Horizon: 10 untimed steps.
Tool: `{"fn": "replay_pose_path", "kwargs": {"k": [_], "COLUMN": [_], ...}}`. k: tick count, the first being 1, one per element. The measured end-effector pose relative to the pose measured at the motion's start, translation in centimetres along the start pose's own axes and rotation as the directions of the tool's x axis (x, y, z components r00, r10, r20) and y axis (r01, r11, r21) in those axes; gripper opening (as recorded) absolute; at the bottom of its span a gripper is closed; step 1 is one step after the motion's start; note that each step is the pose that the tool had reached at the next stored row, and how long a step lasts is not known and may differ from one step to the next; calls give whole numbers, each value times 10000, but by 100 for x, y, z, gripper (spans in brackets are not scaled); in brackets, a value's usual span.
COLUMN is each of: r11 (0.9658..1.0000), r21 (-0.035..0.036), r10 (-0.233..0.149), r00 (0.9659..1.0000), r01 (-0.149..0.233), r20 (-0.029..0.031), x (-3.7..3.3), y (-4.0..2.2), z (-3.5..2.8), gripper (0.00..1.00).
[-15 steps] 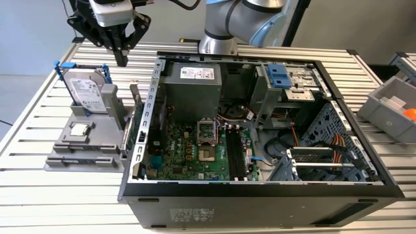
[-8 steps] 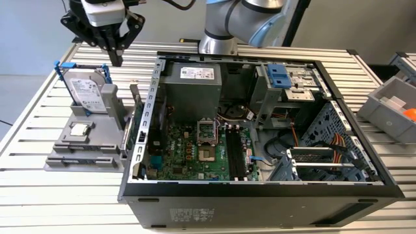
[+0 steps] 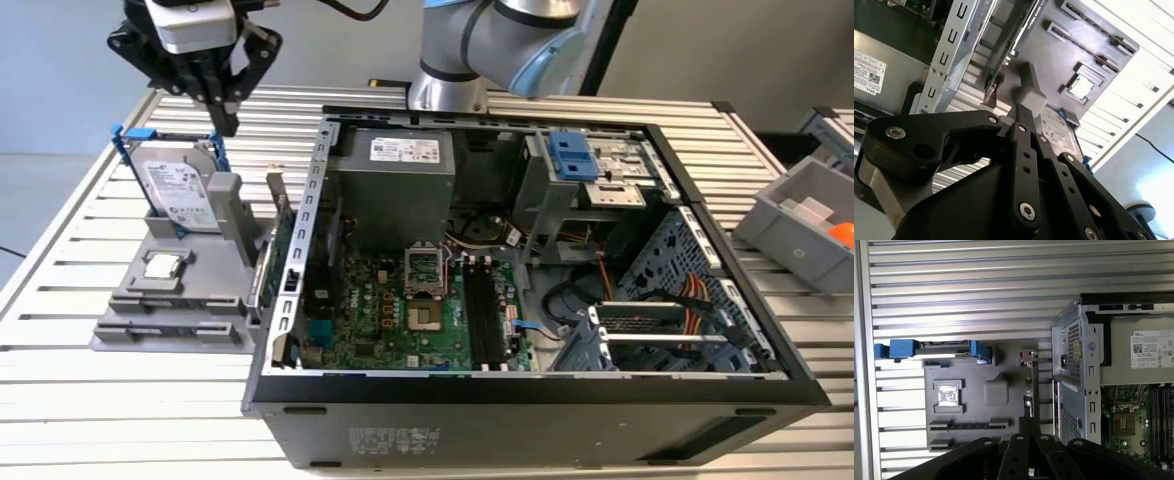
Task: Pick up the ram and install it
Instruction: 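Reach for the ram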
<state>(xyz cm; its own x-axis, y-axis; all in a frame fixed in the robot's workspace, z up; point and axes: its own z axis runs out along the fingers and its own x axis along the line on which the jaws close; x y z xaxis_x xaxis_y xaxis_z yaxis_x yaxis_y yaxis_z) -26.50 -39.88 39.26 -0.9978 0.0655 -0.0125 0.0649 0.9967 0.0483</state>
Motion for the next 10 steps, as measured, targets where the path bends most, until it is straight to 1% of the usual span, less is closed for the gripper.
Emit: {"fn": "replay_pose_path", "kwargs": {"k": [10], "r11": [10000], "r21": [0], "r10": [-38], "r00": [10000], "r01": [38], "r20": [-4], "x": [150], "y": [-10], "z": [-2], "gripper": [0]}}
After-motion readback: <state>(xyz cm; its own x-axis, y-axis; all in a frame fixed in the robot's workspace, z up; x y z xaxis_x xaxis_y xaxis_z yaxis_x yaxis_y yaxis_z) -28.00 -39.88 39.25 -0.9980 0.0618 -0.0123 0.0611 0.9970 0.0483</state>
